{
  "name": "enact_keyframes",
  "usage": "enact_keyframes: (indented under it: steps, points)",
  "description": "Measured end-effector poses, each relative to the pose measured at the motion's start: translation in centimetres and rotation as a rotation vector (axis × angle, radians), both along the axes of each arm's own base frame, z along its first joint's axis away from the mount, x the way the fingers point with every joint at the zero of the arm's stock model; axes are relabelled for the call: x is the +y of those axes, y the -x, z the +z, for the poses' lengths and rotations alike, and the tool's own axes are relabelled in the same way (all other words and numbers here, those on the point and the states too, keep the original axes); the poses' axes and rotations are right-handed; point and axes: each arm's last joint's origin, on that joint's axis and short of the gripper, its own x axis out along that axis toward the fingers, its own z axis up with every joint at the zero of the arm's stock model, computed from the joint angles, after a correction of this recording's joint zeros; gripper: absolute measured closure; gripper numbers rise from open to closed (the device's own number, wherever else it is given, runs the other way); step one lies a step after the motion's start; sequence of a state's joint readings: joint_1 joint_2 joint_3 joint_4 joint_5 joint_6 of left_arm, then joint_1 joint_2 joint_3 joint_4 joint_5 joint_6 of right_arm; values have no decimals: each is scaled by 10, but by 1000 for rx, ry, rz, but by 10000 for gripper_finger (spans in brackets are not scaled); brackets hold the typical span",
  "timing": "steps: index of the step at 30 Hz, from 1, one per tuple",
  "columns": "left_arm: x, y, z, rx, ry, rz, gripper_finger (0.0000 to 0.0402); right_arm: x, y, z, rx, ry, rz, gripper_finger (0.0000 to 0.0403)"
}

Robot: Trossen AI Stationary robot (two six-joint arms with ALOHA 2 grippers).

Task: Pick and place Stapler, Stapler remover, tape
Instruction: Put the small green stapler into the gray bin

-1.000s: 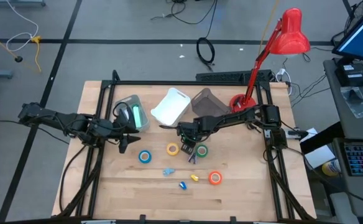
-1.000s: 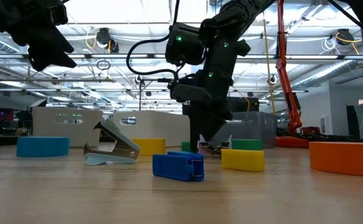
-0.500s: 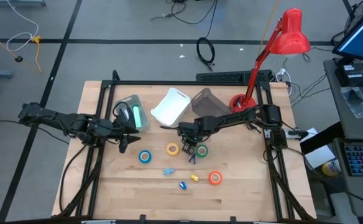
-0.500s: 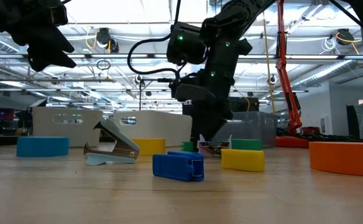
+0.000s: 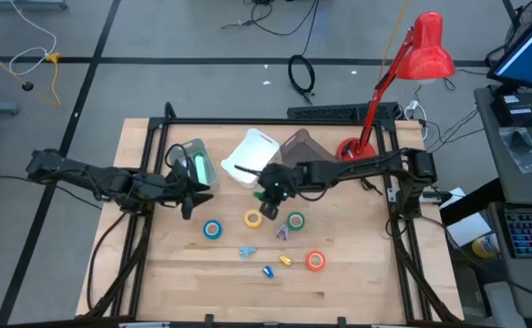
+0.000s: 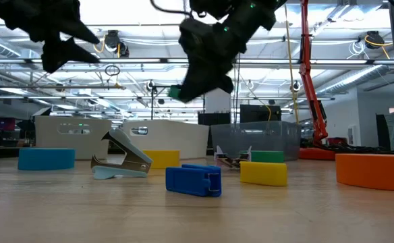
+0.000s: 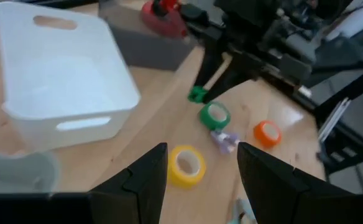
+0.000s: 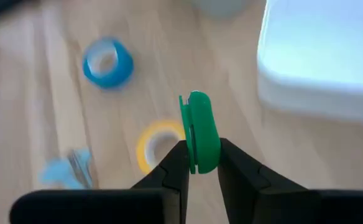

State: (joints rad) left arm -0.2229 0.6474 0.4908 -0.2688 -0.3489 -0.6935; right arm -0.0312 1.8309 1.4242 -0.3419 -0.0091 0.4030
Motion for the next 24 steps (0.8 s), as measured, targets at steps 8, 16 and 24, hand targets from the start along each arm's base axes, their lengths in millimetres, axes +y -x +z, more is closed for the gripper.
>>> enact_keyframes:
  steps: [8, 16, 24]
  points:
    - [-6, -20, 1, -58, -11, -46, 204, -6, -18, 26, -324, -60, 91, 349]
    - [-9, -36, -5, -52, -97, -62, 204, -11, -21, 33, -410, -37, 176, 349]
    - [-10, -48, -3, -113, -176, -26, 204, -11, -21, 34, -424, 13, 212, 349]
